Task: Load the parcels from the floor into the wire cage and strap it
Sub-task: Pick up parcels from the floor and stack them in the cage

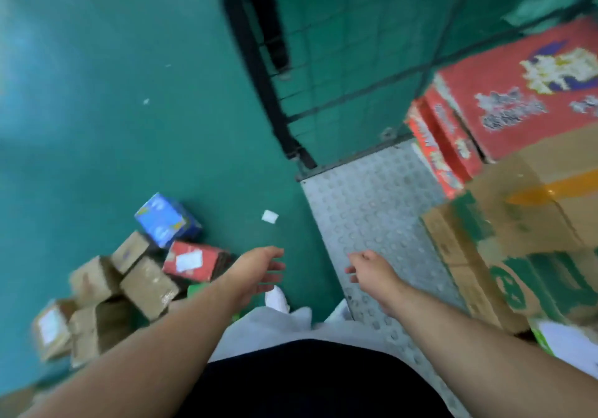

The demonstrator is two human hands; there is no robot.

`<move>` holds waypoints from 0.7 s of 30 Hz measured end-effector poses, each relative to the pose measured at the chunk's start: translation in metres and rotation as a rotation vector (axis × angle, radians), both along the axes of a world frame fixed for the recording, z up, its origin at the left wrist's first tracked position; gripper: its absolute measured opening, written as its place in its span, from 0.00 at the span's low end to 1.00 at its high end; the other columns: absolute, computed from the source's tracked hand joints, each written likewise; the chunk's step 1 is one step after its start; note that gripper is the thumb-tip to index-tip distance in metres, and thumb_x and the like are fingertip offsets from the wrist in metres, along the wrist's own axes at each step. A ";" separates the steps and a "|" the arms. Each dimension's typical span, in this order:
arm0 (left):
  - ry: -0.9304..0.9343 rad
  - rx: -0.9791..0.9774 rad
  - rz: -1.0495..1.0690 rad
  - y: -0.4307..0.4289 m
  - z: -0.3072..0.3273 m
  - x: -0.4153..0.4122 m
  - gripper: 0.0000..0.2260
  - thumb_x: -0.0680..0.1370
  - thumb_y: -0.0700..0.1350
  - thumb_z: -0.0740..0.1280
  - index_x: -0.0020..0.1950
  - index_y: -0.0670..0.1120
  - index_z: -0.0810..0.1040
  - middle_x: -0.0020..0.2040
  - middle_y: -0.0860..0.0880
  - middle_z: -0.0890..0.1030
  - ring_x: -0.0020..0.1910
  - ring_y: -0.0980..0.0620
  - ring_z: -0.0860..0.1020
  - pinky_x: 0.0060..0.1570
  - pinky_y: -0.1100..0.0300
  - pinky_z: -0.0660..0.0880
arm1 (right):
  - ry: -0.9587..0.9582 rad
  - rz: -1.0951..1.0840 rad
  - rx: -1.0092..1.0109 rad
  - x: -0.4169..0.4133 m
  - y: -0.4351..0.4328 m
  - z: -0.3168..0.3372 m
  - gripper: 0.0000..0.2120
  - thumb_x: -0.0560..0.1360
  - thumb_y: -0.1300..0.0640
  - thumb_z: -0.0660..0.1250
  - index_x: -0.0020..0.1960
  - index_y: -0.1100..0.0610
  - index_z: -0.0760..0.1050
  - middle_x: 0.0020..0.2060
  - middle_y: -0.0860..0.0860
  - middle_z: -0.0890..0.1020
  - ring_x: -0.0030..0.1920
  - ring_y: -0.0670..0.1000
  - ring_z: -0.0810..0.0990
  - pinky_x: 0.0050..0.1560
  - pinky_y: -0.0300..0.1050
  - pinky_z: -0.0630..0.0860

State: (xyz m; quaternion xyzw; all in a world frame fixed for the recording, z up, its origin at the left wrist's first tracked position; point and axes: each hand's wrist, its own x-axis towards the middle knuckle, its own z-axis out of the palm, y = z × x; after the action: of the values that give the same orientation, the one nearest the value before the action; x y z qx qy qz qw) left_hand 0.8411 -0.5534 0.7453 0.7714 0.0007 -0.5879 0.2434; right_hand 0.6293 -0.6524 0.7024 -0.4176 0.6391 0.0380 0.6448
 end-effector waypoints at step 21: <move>-0.037 -0.076 0.876 0.455 -0.001 0.046 0.14 0.80 0.52 0.66 0.62 0.47 0.79 0.51 0.48 0.84 0.45 0.49 0.81 0.46 0.56 0.74 | -0.014 0.830 -0.081 0.189 0.304 0.025 0.09 0.83 0.51 0.61 0.56 0.55 0.76 0.52 0.54 0.84 0.46 0.52 0.80 0.45 0.46 0.72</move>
State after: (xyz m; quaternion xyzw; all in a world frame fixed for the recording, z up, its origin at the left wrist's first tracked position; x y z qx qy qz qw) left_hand 0.8867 -0.0985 0.7440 0.6990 0.3019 -0.4149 0.4981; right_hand 0.8186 -0.3489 0.7279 -0.6649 0.4132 0.2667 0.5622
